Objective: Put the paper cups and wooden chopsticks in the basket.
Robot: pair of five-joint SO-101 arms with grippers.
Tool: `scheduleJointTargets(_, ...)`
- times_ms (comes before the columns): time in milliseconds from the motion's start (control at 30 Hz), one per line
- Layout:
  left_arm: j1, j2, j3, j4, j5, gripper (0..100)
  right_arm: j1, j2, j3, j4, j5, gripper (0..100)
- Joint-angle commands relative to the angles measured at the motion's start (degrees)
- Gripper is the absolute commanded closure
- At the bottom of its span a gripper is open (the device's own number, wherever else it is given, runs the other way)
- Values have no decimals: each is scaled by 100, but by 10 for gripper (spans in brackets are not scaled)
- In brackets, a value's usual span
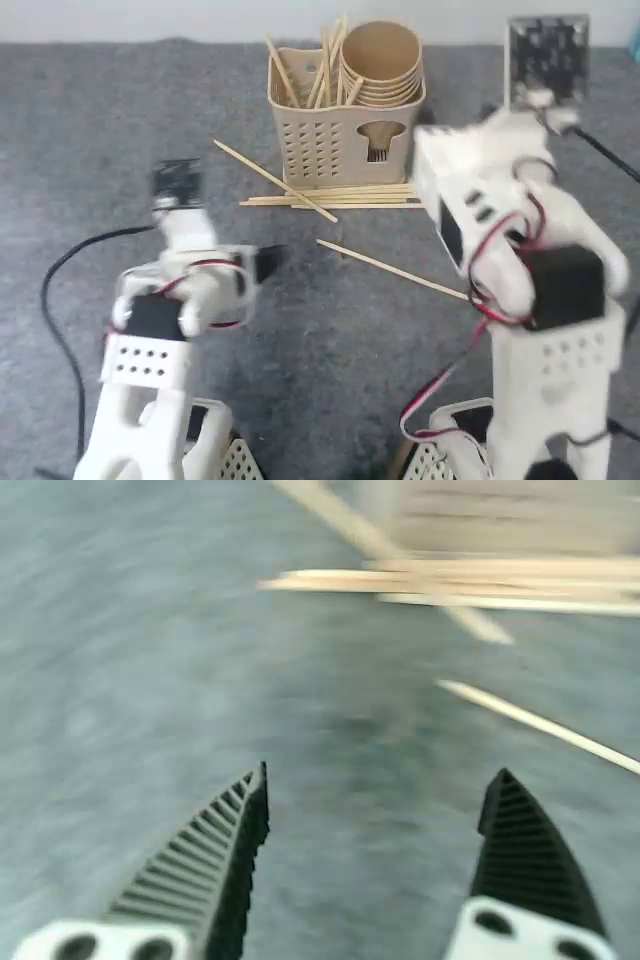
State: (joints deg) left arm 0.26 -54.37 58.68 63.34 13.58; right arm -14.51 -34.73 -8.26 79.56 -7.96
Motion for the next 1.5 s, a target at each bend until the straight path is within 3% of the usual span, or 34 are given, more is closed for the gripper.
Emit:
scheduleJointTargets(0, 1363, 967, -1112, 167, 466, 677, 523, -462, -97, 884, -35, 757)
scheduleJointTargets(133, 1916, 2664, -2000, 141, 835, 677, 1349, -646, 53, 1780, 18, 757)
scheduleJointTargets(300, 2295, 4633, -3284, 185, 1662, 677, 2035, -725, 1354, 1930, 703, 757)
scheduleJointTargets(500, 2523, 6312, -4514, 510, 2312, 677, 2914, -725, 3015, 866, 1090, 758)
scheduleJointTargets(733, 2523, 7727, -5613, 501, 2646, 678, 3468, -725, 4659, -382, 1371, 758)
scheduleJointTargets(833, 2497, 8237, -6114, 510, 2919, 697, 3635, -725, 5090, -831, 1371, 758)
scheduleJointTargets(1000, 2514, 8914, -6791, 545, 3086, 809, 3697, -716, 5371, -1095, 1380, 758)
scheduleJointTargets(1200, 2716, 9099, -7037, 1160, 3314, 864, 3697, -716, 5371, -1121, 1380, 758)
scheduleJointTargets(1367, 3095, 8993, -7037, 1371, 2725, 995, 3697, -716, 5371, -1121, 1380, 758)
scheduleJointTargets(1467, 3385, 8774, -7046, 1670, 2664, 988, 3697, -716, 5371, -1121, 1380, 758)
